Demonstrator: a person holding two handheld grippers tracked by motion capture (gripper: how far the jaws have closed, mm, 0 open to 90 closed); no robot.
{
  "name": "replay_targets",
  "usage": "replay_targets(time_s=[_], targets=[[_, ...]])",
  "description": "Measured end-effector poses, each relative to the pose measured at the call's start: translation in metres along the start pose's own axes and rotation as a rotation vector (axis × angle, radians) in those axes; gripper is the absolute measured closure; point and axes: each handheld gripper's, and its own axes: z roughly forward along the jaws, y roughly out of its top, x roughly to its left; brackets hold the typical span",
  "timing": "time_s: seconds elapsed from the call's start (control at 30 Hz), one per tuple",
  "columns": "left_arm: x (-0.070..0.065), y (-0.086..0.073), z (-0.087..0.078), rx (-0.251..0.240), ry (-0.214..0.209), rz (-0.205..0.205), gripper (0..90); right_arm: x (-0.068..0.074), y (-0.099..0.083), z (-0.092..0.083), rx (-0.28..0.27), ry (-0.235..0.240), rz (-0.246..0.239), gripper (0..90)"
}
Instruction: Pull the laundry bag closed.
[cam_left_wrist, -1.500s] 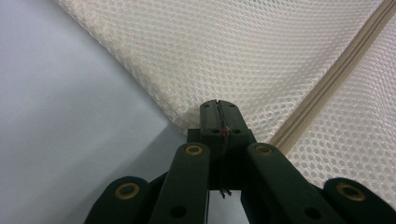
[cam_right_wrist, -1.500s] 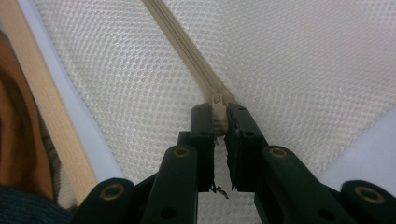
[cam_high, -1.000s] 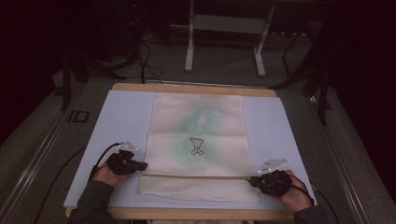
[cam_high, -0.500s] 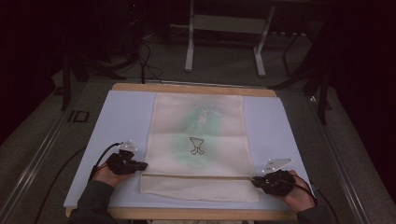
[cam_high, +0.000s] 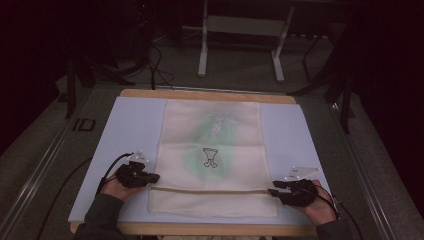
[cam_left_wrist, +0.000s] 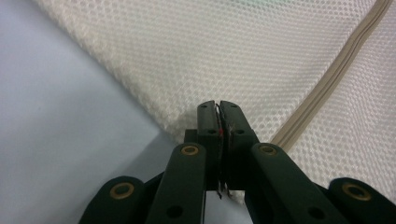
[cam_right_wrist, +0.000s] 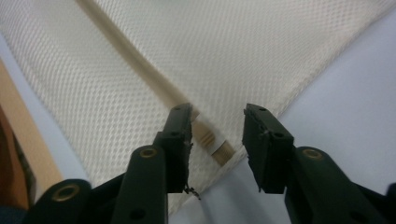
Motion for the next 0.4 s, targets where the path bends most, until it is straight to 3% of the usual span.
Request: replay_targets(time_s=[0.3, 0.4], targets=[[0.001, -0.001, -0.004, -0.044, 0.004, -0.006, 86.3, -0.009, -0.001, 0.003, -0.043, -0.029, 0.060, 57.3], [0.002, -0.001, -0.004, -0.051, 0.021, -0.009, 86.3, -0.013, 0.000, 0.007, -0.047, -0.063, 0.068, 56.6]])
